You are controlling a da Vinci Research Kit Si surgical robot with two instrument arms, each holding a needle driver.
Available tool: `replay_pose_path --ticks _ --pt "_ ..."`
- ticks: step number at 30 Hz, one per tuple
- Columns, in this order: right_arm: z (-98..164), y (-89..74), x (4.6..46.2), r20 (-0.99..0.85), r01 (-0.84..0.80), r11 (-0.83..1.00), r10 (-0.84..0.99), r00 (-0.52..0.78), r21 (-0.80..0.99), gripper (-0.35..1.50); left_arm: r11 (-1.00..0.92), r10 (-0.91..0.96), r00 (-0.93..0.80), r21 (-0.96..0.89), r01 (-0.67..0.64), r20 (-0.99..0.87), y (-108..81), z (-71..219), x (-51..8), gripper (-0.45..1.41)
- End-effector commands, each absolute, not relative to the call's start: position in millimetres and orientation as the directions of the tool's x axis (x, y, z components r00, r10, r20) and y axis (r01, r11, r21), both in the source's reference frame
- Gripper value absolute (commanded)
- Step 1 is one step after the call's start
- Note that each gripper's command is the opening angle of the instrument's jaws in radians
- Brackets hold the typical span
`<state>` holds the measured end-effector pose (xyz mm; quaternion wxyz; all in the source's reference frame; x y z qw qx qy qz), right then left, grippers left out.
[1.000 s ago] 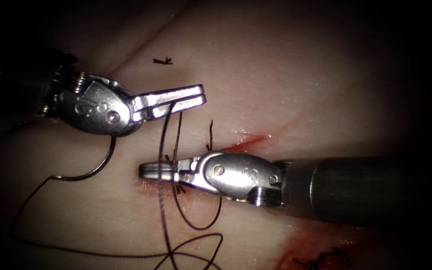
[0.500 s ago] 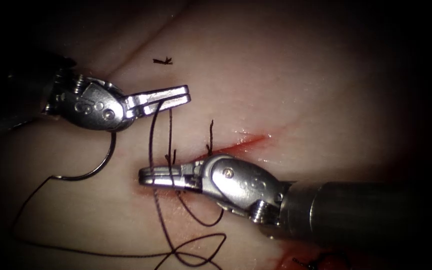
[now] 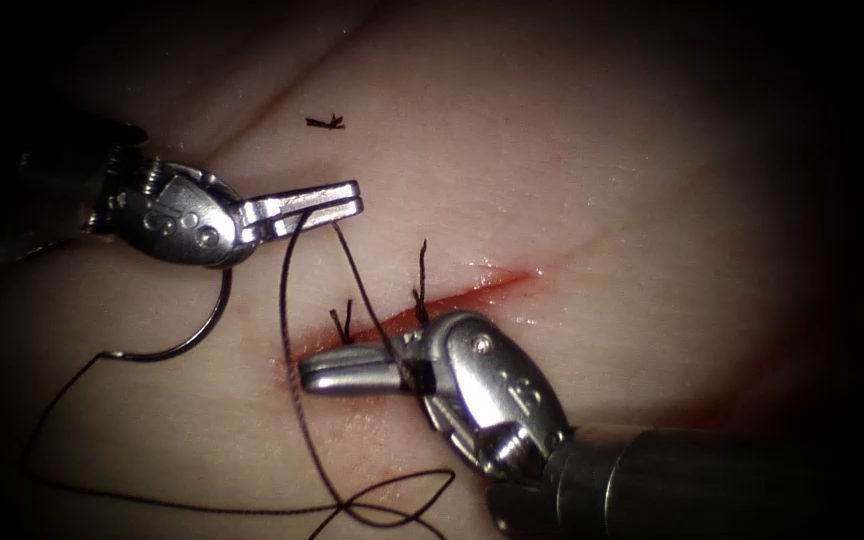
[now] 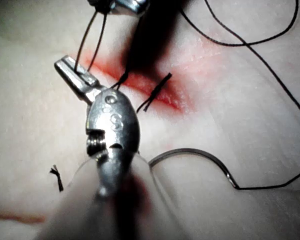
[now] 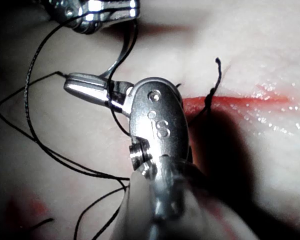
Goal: Wound Closure
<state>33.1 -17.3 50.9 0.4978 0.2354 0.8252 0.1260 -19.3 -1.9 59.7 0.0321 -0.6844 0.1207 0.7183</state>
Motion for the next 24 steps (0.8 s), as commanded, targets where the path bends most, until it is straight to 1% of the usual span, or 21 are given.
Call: replay_pose_path --ticks 1,2,4,8,9,10,12,13,15,19,24 --pt "51.2 -17.5 33.7 -0.759 0.251 0.857 0.515 -0.398 0.45 0.05 -0.967 -0.125 -0.064 0.136 -0.214 -0.99 -2.4 60.6 -19.8 -0.45" --pt "51.2 -17.1 33.4 -0.752 0.229 0.856 0.517 -0.409 0.464 0.32 -0.967 -0.124 -0.066 0.136 -0.218 -0.99 -2.9 61.4 -19.8 -0.45" --pt "51.2 -16.7 33.2 -0.742 0.214 0.853 0.52 -0.422 0.476 0.49 -0.966 -0.121 -0.064 0.132 -0.223 -0.991 -3.3 61.8 -19.8 -0.45" --pt "51.2 -16.2 32.6 -0.748 0.19 0.854 0.517 -0.417 0.485 0.56 -0.967 -0.124 -0.078 0.138 -0.213 -0.989 -4.2 62.3 -19.9 -0.45" --pt "51.2 -15.7 32.1 -0.754 0.169 0.855 0.514 -0.41 0.491 0.63 -0.969 -0.124 -0.092 0.14 -0.204 -0.988 -5.0 62.4 -19.9 -0.45" --pt "51.2 -15.7 32.1 -0.754 0.169 0.855 0.514 -0.41 0.491 0.63 -0.969 -0.124 -0.092 0.14 -0.204 -0.988 -5.0 62.4 -19.9 -0.45" --pt "51.1 -15.0 31.5 -0.758 0.146 0.855 0.51 -0.406 0.497 0.71 -0.97 -0.119 -0.11 0.139 -0.198 -0.987 -6.1 62.6 -19.9 -0.45" --pt "51.1 -15.0 31.5 -0.758 0.146 0.855 0.51 -0.406 0.497 0.71 -0.97 -0.119 -0.11 0.139 -0.198 -0.987 -6.1 62.6 -19.9 -0.45" --pt "51.1 -14.7 31.3 -0.764 0.129 0.856 0.507 -0.399 0.5 0.78 -0.972 -0.113 -0.111 0.133 -0.195 -0.987 -6.8 62.6 -19.9 -0.45" --pt "51.2 -14.2 30.9 -0.774 0.103 0.858 0.5 -0.387 0.503 0.78 -0.975 -0.109 -0.119 0.129 -0.18 -0.987 -8.8 63.1 -20.5 -0.45" --pt "51.6 -13.2 30.4 -0.841 -0.012 0.881 0.447 -0.305 0.473 0.78 -0.98 -0.098 -0.132 0.119 -0.159 -0.986 -10.7 63.8 -21.9 -0.45"
